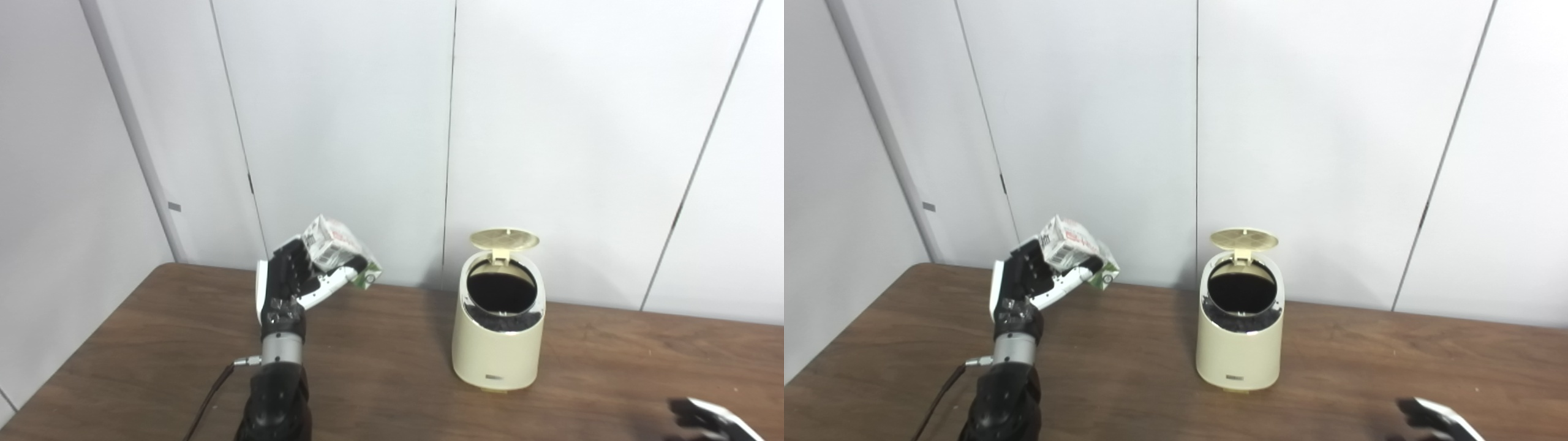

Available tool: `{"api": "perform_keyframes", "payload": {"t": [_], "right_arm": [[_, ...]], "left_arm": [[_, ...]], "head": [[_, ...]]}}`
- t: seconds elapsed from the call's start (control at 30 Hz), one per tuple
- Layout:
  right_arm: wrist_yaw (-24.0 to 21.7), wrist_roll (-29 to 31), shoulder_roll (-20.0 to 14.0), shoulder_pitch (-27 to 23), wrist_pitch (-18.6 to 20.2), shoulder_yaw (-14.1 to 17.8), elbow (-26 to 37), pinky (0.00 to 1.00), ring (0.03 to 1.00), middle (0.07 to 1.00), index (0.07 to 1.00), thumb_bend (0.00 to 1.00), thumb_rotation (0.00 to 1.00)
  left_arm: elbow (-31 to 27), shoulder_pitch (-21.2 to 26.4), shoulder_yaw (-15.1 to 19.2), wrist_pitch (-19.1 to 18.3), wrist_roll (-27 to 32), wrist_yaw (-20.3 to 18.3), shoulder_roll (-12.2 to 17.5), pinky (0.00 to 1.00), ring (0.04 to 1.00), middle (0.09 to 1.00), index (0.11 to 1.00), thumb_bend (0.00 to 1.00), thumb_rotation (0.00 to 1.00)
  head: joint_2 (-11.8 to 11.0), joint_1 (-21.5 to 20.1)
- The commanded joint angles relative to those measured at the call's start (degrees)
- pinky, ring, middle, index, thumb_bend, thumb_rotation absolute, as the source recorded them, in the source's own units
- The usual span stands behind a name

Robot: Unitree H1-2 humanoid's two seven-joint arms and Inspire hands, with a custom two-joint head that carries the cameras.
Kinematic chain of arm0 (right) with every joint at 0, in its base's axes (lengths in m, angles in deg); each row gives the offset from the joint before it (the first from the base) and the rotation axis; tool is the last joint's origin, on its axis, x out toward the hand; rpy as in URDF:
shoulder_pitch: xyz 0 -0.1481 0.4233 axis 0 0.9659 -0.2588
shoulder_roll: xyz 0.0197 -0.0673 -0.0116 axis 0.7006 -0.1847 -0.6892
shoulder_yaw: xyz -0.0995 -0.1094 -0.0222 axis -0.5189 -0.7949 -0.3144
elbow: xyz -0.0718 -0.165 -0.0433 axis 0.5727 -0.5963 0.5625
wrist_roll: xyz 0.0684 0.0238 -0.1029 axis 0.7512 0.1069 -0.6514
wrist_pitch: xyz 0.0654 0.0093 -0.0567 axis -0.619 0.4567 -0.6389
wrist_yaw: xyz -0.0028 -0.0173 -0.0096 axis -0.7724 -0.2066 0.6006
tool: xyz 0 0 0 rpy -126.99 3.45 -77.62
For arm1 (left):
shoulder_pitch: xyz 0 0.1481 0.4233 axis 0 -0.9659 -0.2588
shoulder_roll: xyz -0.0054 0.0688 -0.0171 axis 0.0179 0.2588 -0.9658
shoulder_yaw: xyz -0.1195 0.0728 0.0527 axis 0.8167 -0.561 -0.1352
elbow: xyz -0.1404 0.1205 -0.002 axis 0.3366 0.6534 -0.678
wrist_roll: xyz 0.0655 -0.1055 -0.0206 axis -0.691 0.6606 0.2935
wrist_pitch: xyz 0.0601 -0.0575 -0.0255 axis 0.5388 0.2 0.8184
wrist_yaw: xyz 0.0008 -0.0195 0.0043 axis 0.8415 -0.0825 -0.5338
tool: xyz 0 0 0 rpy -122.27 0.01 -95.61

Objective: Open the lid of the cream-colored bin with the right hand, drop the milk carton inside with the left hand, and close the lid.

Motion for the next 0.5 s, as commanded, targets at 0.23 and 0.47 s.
{"api": "perform_keyframes", "payload": {"t": [0.23,0.47], "right_arm": [[3.9,-2.5,1.7,-2.4,0.7,-2.7,-5.0,0.49,0.626,0.652,0.623,0.16,0.12],[5.0,-1.9,1.8,-2.9,1.4,-4.1,-6.2,0.52,0.646,0.665,0.637,0.21,0.18]], "left_arm": [[-6.5,0.7,-4.2,17.7,-9.2,0.2,-2.6,0.43,0.477,0.474,0.481,0.50,0.00],[-5.1,0.8,-9.1,22.5,-16.3,3.4,-2.8,0.54,0.484,0.471,0.487,0.50,0.00]], "head": [[-1.1,-2.1],[-2.2,-3.9]]}}
